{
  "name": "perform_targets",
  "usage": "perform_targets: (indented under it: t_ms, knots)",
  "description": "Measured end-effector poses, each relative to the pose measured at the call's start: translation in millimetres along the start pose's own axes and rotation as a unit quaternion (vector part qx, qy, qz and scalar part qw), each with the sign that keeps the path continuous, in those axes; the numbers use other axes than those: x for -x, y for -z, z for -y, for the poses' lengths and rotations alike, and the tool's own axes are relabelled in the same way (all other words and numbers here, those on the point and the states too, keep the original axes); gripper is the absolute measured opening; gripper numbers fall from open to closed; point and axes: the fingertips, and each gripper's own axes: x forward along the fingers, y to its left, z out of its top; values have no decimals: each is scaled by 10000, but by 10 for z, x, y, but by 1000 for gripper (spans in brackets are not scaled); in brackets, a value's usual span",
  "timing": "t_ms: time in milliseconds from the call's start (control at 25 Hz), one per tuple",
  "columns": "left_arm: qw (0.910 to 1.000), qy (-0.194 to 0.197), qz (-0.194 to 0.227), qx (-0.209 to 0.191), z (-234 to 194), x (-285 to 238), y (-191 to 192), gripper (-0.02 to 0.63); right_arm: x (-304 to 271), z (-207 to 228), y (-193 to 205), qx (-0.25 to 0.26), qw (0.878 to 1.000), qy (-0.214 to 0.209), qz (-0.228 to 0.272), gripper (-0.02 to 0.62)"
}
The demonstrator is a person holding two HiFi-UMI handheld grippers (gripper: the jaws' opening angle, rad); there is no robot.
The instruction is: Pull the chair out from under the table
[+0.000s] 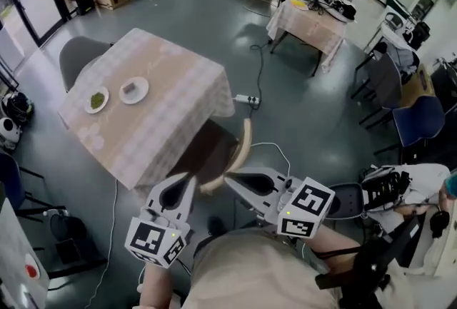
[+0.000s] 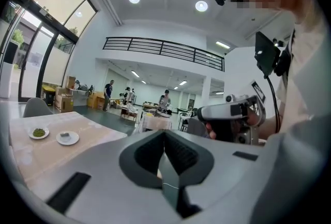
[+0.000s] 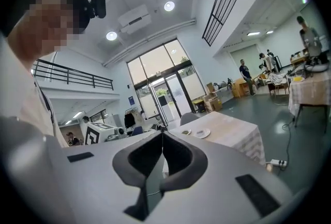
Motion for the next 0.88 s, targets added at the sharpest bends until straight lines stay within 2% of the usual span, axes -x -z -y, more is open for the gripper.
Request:
perform_targets:
  t_ms: [120,200,320,520,680,880]
  knots:
    - [9998,-109,-110,146,-178,72,107,6,-205,46,19,-267,9996,-39,-69,12]
    - [9992,-45,-241,305,-191,-9,255,6,-222,169,34,-438,9990,46,-109,12]
    - [9983,124,-399,405,-196,-144,359,6,-223,299,-20,-340,9992,210,-94,12]
    - [9987,153,-466,122,-311,-253,274,6,-302,367,-65,-264,9993,226,-132,12]
    - [9968,546,-588,-24,-284,-436,340,6,-293,527,-13,-455,9977,479,-181,12]
    - [9934,764,-853,12,-241,-649,542,6,-337,742,173,-547,9958,526,-504,12]
